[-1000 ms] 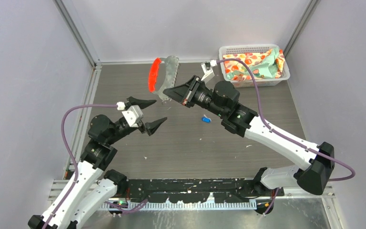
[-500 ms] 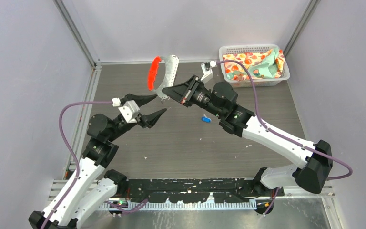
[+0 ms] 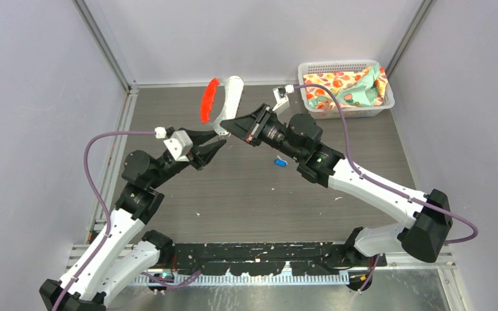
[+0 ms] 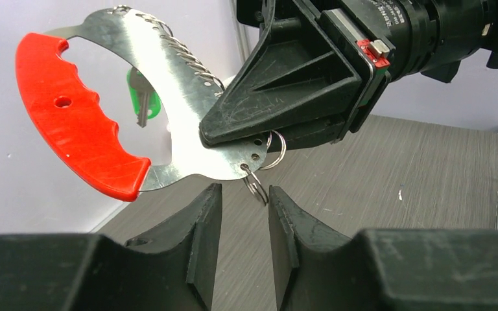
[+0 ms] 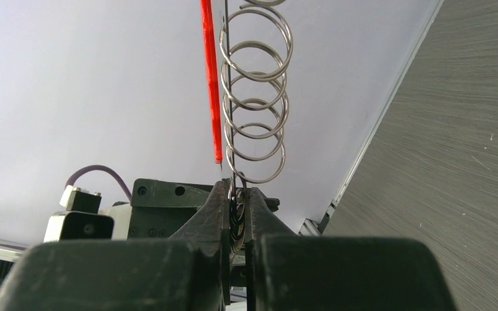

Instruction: Put the keys on the keyring

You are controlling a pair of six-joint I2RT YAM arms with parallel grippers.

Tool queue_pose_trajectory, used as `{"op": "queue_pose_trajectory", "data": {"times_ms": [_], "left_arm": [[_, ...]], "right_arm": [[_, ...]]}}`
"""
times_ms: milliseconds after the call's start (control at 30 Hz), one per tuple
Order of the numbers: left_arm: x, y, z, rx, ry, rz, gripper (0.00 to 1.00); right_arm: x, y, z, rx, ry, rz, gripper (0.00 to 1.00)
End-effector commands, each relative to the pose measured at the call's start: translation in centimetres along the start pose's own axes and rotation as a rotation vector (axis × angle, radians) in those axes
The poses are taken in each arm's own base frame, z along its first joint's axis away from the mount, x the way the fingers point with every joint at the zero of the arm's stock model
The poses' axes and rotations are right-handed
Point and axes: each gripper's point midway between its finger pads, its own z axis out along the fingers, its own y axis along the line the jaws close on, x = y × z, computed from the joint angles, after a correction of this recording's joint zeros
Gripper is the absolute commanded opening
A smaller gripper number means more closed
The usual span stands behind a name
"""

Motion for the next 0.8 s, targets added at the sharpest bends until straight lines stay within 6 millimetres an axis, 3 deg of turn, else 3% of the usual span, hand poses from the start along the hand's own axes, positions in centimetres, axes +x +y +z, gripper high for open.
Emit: {"op": "queue_pose_trajectory", "data": {"times_ms": [0, 200, 400, 500, 567, 767], "left_arm": [[-4.0, 0.5, 0.1, -0.026, -0.104, 0.045, 0.33], [-3.8, 0.1, -0.3, -0.015, -0.098, 0.049, 0.29], [-3.7, 0.4, -0.7, -0.033, -0.096, 0.083, 0.02], [-3.8, 0.4, -0.8, -0.035, -0.099, 0.105, 0.01], [-3.6, 0.4, -0.9, -0.035, -0.089, 0.131, 0.01], [-1.8, 1.6, -1.5, -0.075, 0.025, 0.221, 0.0]], "right_arm": [[-1.4, 2.4, -0.1, -0.085, -0.061, 0.001, 0.01], [-1.3, 2.5, -0.1, -0.088, -0.06, 0.004, 0.01], [-1.2, 2.5, -0.2, -0.088, -0.057, 0.006, 0.01], [-1.0, 2.2, -0.2, -0.08, -0.051, 0.006, 0.01], [-1.0, 2.0, -0.4, -0.063, -0.048, 0.008, 0.09], [-0.9, 0.0, -2.7, 0.073, -0.036, -0.049, 0.5]]}}
